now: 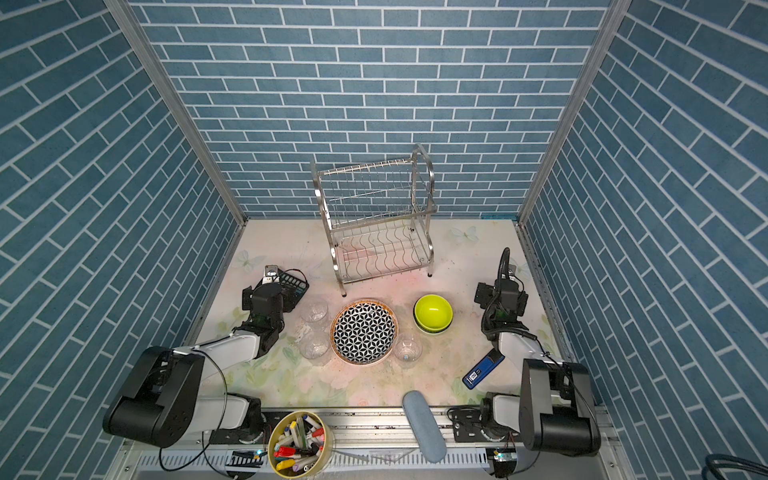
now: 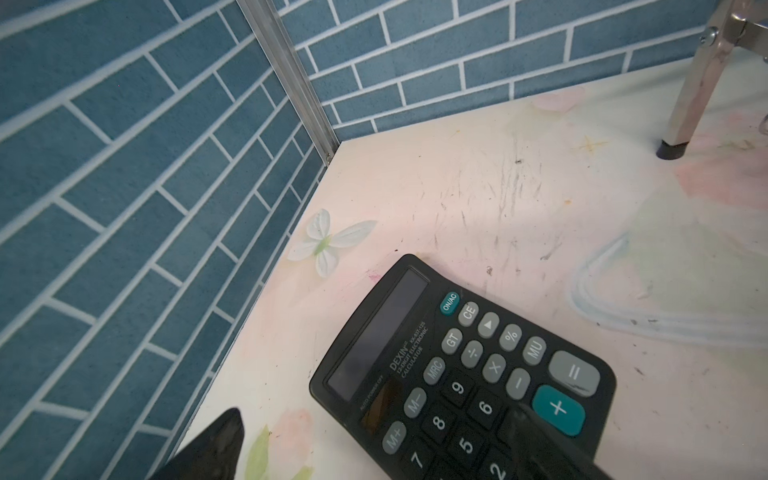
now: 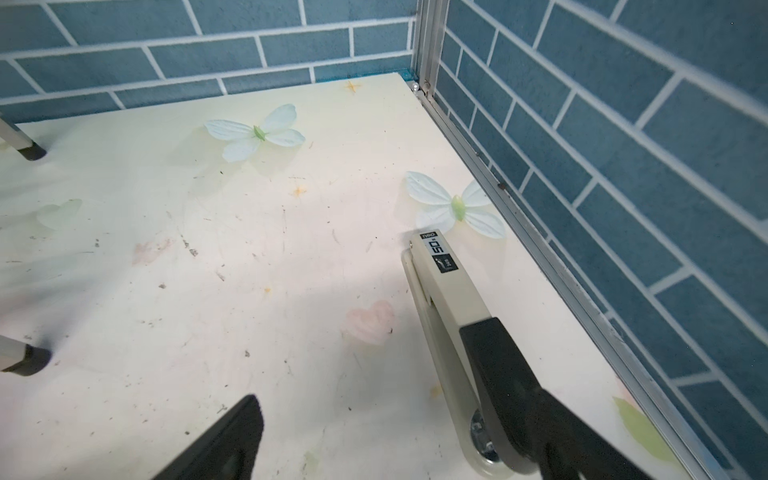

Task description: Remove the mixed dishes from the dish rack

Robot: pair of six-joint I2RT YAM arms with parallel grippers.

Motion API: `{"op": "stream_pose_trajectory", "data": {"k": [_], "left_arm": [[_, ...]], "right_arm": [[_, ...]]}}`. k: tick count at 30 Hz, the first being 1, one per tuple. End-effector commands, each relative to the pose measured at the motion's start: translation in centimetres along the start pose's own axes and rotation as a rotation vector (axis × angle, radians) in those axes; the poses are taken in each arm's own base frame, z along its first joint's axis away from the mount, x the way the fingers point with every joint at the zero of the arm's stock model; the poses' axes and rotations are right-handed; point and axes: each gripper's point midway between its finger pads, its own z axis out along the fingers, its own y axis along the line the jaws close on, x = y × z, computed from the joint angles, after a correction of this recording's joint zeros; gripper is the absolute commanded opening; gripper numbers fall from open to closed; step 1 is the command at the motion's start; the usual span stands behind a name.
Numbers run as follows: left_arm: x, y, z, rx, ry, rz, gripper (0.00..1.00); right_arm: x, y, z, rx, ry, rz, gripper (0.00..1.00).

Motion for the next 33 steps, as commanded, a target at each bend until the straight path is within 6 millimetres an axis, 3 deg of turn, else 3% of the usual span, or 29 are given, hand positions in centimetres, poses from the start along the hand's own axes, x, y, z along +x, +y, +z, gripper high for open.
{"op": "stream_pose_trajectory", "data": {"k": [1, 11, 17, 29, 33], "left_arm": [[-1.6, 0.3, 0.8, 0.013, -0.035, -0.051, 1.00], [-2.0, 0.7, 1.3, 0.051, -0.092, -0.108, 1.00], [-0.9, 0.4, 1.5, 0.065, -0.151, -0.148, 1.00], [-0.2, -0.3, 2.9, 0.064, -0.106, -0.126, 1.00], [-0.1, -0.1, 3.0, 0.071, -0.100, -0.138, 1.00]], "right_arm": [[-0.5, 0.0, 0.5, -0.008, -0.033, 0.024, 0.99], [-1.2, 0.7, 2.0, -0.041, -0.062, 0.026, 0.99], [-1.2, 0.7, 2.9, -0.034, -0.104, 0.024, 0.99], [0.0, 0.6, 2.2, -0.050, -0.203, 0.038, 0.99], [0.1, 3.4, 3.1, -0.187, -0.126, -0.045, 0.99]]}}
